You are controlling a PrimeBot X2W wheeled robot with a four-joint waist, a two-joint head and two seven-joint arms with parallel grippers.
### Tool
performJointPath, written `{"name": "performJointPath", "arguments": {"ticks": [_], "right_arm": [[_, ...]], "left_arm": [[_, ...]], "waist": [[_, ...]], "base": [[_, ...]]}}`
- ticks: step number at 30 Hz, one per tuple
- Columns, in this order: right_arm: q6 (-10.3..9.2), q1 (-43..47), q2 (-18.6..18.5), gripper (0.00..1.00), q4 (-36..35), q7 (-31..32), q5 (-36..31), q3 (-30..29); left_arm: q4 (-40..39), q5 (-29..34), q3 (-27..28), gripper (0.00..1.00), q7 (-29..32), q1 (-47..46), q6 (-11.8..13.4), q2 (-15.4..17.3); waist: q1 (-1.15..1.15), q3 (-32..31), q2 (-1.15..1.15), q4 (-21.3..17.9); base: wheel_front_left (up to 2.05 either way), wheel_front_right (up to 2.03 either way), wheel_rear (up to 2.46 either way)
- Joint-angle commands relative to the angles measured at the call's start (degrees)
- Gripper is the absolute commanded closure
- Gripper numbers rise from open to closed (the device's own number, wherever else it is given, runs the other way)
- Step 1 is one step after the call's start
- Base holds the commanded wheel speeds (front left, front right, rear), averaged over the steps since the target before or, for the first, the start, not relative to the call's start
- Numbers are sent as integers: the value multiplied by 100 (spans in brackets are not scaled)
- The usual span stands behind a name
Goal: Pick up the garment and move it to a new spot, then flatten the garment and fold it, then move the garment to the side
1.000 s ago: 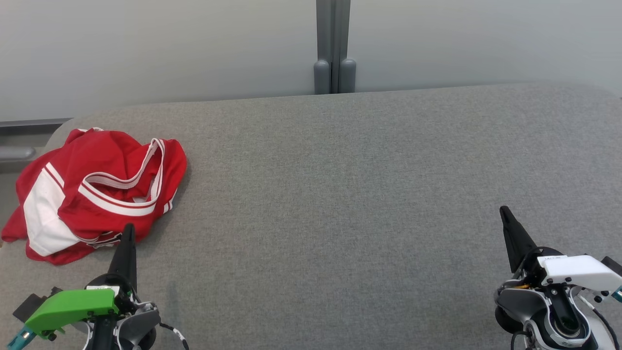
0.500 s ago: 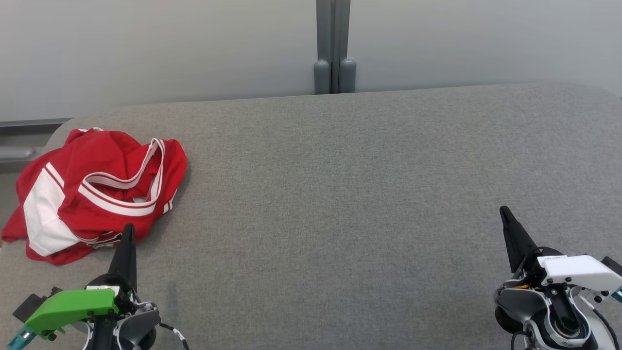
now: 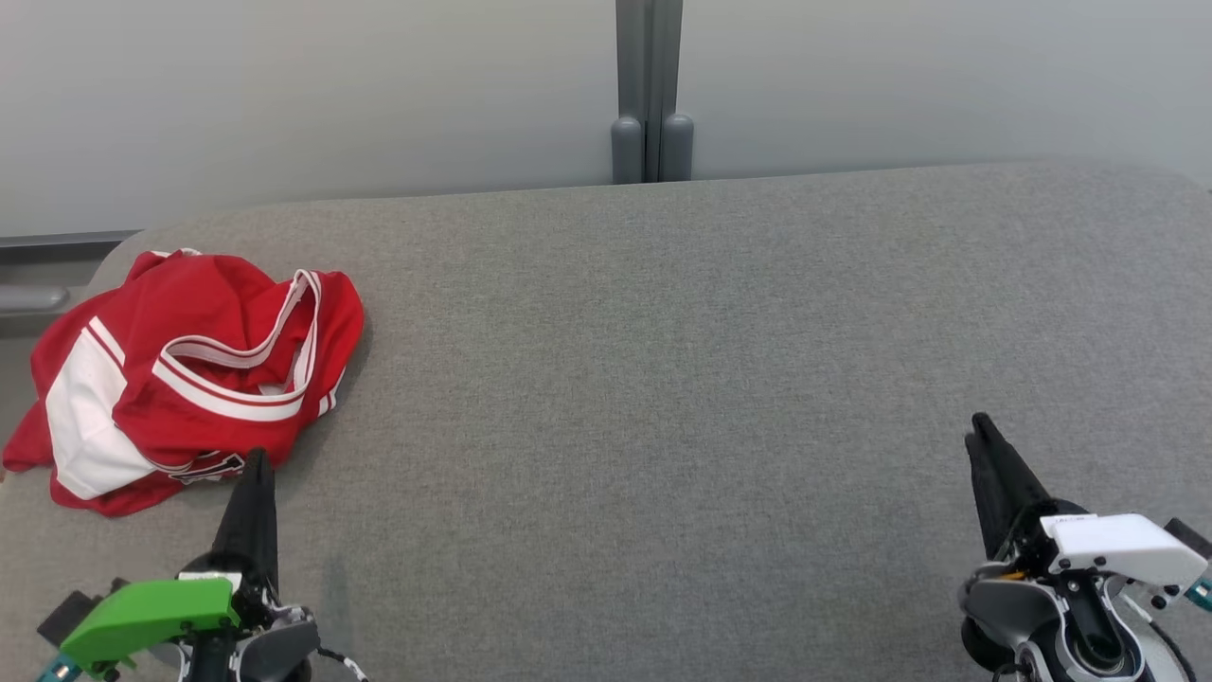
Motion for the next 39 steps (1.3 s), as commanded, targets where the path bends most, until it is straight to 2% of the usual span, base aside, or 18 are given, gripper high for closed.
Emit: {"name": "performJointPath", "arguments": {"ticks": [1, 6, 12, 39], "right_arm": [[0, 27, 8, 0, 23, -7, 3, 8], [0, 79, 13, 0, -14, -137, 0, 134], [0, 90, 8, 0, -41, -307, -298, 223], [1, 205, -10, 0, -227, -887, -3784, 352]], "left_arm": [[23, 4, -8, 0, -7, 25, 1, -6], [24, 97, -111, 0, -138, 84, 12, -11], [-19, 496, -236, 0, -308, 110, 111, -1], [-208, 3614, -1056, 0, -942, 148, 685, 270]], "waist": [[0, 0, 0, 0], [0, -8, 0, -3], [0, -19, 0, -1], [0, -82, 0, 97]], "base": [[0, 0, 0], [0, 0, 0], [0, 0, 0], [0, 0, 0]]}}
